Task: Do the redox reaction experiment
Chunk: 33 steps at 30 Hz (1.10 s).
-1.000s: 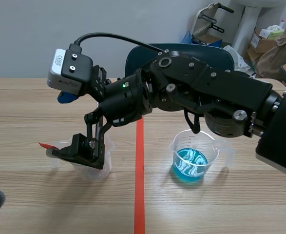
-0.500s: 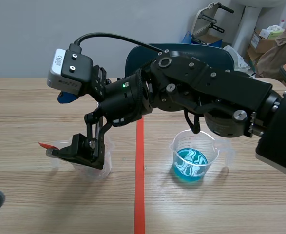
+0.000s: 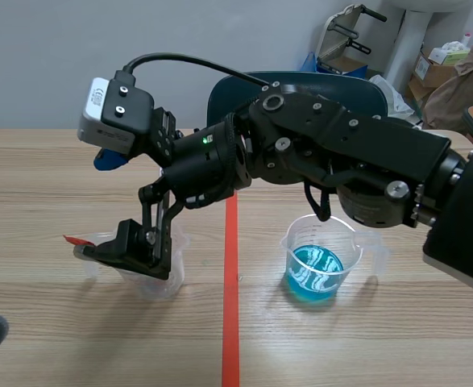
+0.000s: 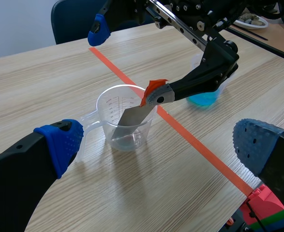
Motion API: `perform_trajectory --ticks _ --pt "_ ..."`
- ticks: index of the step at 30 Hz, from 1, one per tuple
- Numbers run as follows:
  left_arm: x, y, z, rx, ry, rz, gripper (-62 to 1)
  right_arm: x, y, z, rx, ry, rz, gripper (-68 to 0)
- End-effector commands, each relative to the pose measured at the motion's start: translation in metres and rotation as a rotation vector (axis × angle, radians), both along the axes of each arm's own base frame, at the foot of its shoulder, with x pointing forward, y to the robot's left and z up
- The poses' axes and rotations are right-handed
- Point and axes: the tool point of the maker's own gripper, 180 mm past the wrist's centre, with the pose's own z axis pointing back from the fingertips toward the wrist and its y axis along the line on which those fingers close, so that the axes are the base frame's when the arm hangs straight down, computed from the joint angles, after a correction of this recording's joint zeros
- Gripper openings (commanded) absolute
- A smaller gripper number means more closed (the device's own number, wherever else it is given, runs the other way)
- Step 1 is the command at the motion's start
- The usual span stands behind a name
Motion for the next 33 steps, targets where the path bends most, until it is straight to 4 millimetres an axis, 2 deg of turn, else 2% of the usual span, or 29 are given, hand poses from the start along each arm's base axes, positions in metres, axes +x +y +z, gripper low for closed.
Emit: perform_trajectory --ticks 1,8,16,24,28,33 --pt "0.001 -0.004 0.006 -0.025 -0.020 0.009 1.4 0.000 0.003 0.014 0.034 -0.010 0.015 0.4" --pt "0.001 -0.004 0.006 -0.025 -0.020 0.010 1.4 -0.004 -0.002 0.027 0.068 -0.015 0.026 0.4" --pt "0.001 -0.004 0.006 -0.025 -0.019 0.010 1.4 -0.008 -0.027 0.060 0.174 -0.019 -0.027 0.4" --pt "0.001 -0.004 0.006 -0.024 -0.020 0.010 1.4 -0.006 -0.074 0.077 0.255 -0.004 -0.186 0.4" --pt "0.002 -0.001 0.007 -0.009 -0.033 0.013 1.4 -0.005 -0.104 0.075 0.286 0.027 -0.289 0.4" --pt "0.012 0.016 0.024 0.003 -0.115 0.083 1.4 -0.007 -0.143 0.067 0.305 0.062 -0.426 0.4"
